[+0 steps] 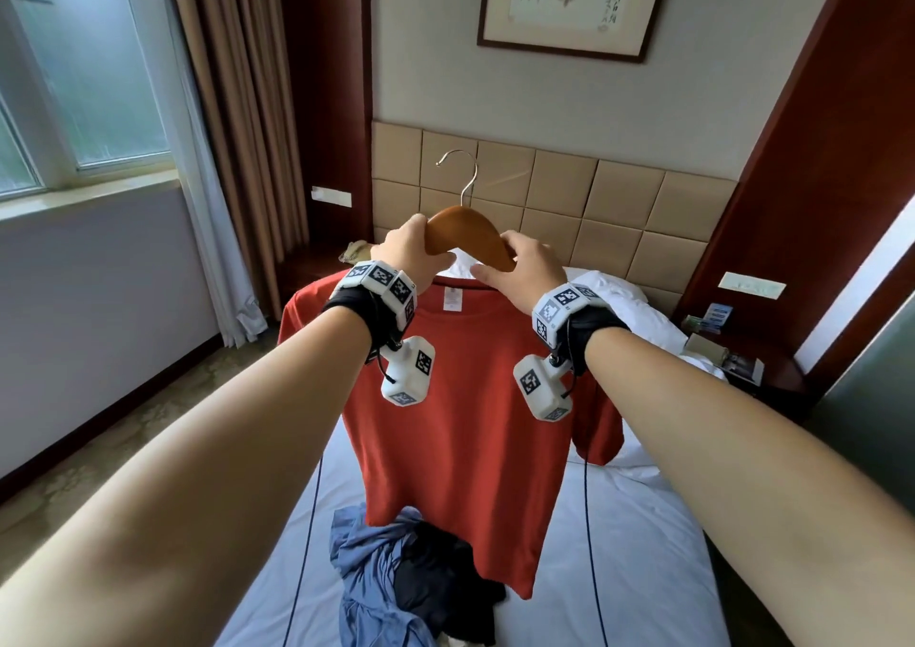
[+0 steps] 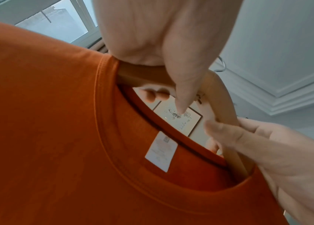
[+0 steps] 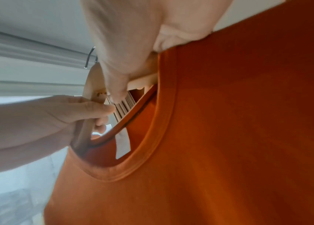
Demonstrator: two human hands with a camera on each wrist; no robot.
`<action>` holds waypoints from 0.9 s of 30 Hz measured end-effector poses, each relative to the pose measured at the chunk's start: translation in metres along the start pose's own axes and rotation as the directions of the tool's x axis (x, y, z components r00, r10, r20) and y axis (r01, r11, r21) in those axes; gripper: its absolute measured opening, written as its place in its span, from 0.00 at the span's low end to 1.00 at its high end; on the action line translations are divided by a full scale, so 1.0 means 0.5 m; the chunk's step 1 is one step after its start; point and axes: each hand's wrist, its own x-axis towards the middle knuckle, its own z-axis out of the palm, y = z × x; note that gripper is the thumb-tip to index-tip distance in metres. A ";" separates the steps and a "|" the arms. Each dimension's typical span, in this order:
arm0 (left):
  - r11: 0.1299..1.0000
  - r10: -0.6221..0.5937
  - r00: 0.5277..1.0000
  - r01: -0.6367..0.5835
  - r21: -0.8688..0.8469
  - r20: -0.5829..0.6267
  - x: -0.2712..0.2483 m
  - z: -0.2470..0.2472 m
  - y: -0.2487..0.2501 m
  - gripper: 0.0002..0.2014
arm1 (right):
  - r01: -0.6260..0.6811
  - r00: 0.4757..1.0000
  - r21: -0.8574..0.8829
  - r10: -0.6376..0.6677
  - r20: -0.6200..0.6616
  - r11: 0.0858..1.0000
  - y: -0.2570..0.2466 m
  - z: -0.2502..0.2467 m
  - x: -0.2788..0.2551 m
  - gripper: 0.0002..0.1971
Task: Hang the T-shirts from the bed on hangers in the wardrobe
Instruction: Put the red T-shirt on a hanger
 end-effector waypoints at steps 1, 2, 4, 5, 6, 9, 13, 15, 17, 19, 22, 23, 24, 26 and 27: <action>1.000 -0.003 1.000 0.003 0.021 -0.014 0.000 -0.002 -0.001 0.19 | 0.001 1.000 0.008 -0.001 0.021 1.000 0.004 -0.003 -0.001 0.21; 0.999 -0.008 1.000 0.009 0.044 -0.019 0.000 -0.006 -0.002 0.19 | -0.012 0.999 0.009 0.012 0.034 1.000 0.008 -0.007 -0.004 0.22; 0.995 -0.033 0.999 0.035 0.089 -0.020 -0.001 -0.019 -0.005 0.20 | -0.079 0.995 0.005 0.078 0.058 0.997 0.022 -0.014 -0.011 0.28; 0.993 -0.049 0.999 0.051 0.105 -0.021 -0.001 -0.027 -0.006 0.20 | -0.117 0.990 -0.011 0.118 0.080 0.993 0.032 -0.014 -0.013 0.31; 0.992 -0.064 0.998 0.066 0.109 -0.024 -0.001 -0.034 -0.008 0.20 | -0.148 0.984 -0.035 0.150 0.099 0.988 0.041 -0.013 -0.016 0.33; 0.990 -0.097 0.995 0.100 0.095 -0.037 0.000 -0.045 -0.013 0.21 | -0.176 0.981 -0.075 0.181 0.065 0.981 0.059 -0.010 -0.027 0.34; 0.990 -0.103 0.993 0.108 0.085 -0.061 -0.004 -0.054 -0.015 0.21 | -0.247 0.969 -0.033 0.247 0.021 0.969 0.074 -0.011 -0.032 0.33; 0.991 -0.106 0.992 0.111 0.078 -0.069 -0.003 -0.061 -0.019 0.22 | -0.345 0.938 0.009 0.345 0.028 0.939 0.095 -0.014 -0.031 0.36; 0.992 -0.111 0.991 0.115 0.056 -0.073 0.001 -0.068 -0.027 0.23 | -0.431 0.902 0.061 0.431 0.025 0.900 0.115 -0.022 -0.035 0.36; 0.994 -0.102 0.992 0.106 0.042 -0.075 0.004 -0.074 -0.035 0.24 | -0.488 0.873 0.076 0.487 0.032 0.869 0.125 -0.033 -0.045 0.34; 0.995 -0.084 0.995 0.086 0.042 -0.060 0.004 -0.074 -0.036 0.23 | -0.465 0.885 0.015 0.465 -0.018 0.885 0.118 -0.040 -0.052 0.26; 0.996 -0.081 0.995 0.084 0.039 -0.055 0.005 -0.072 -0.034 0.23 | -0.409 0.909 -0.011 0.407 -0.086 0.912 0.116 -0.037 -0.048 0.21; 0.996 -0.078 0.996 0.080 0.034 -0.053 0.005 -0.072 -0.032 0.23 | -0.334 0.931 -0.040 0.323 -0.171 0.942 0.112 -0.033 -0.043 0.16; 0.997 -0.069 0.996 0.070 0.025 -0.051 0.006 -0.069 -0.026 0.23 | -0.160 0.953 -0.088 0.131 -0.273 0.983 0.089 -0.027 -0.037 0.08; 0.998 -0.061 0.997 0.062 0.024 -0.050 0.005 -0.069 -0.023 0.23 | -0.067 0.959 -0.115 0.032 -0.281 0.991 0.073 -0.025 -0.035 0.06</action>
